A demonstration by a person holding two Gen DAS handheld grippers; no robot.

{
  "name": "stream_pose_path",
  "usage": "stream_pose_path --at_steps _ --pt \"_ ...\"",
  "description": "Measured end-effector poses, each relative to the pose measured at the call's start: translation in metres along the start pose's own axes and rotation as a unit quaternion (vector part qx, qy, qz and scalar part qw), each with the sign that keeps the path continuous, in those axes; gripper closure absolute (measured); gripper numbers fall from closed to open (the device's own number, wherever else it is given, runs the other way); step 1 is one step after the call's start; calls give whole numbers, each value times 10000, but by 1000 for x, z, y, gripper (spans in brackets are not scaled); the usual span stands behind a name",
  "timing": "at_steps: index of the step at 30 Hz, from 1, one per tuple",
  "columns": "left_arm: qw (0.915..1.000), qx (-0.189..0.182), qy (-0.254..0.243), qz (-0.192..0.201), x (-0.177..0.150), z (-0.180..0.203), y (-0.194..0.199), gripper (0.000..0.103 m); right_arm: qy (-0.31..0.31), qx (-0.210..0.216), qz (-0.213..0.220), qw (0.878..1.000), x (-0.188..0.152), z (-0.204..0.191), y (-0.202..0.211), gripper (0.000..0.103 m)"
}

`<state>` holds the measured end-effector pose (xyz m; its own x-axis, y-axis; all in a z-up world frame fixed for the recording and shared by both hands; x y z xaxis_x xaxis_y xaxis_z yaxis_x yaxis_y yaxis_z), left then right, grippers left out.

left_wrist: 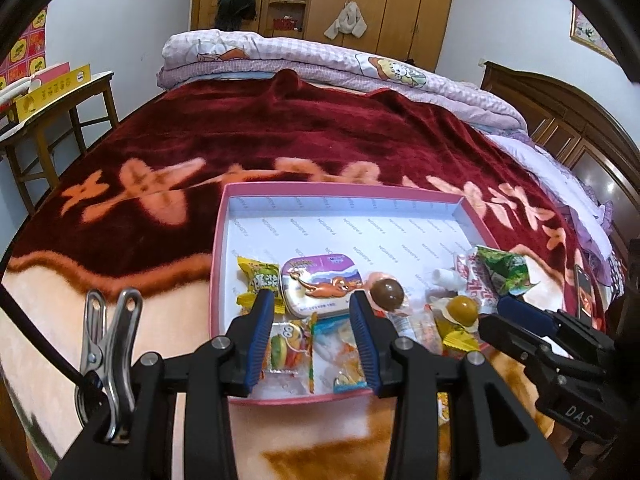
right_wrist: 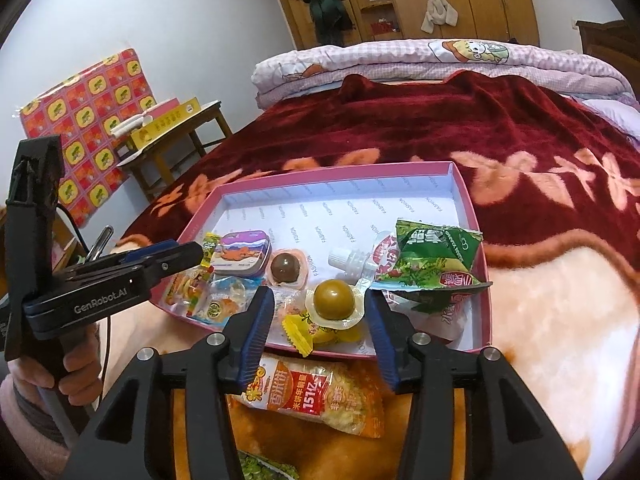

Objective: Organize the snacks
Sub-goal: 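Open the left tool to drop the yellow candy while the right tool releases the ball in the box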

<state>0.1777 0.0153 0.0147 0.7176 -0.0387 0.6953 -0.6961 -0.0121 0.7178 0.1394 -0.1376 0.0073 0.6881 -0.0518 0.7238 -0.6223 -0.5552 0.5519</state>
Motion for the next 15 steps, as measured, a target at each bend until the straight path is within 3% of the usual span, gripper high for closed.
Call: stream_pose_path --at_steps 3,15 --pt "10000 -36 4 10 -3 2 7 62 -6 13 47 10000 0 -1 4 46" --pt "10000 -89 -20 -20 -22 5 25 62 -63 79 109 9999 -7 -6 21 46"
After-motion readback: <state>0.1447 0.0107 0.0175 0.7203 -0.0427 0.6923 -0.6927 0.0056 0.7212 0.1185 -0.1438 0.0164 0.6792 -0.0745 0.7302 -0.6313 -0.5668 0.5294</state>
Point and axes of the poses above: each gripper's, at about its wrist camera, not at the fingertips, and y roughly against the way its jaws point, z to its right, x to its top, the point moved 9 cm from there along -y, roughly the way its jaws point, and after that the axes turned 13 degrees about x, right-handed, at the moved point
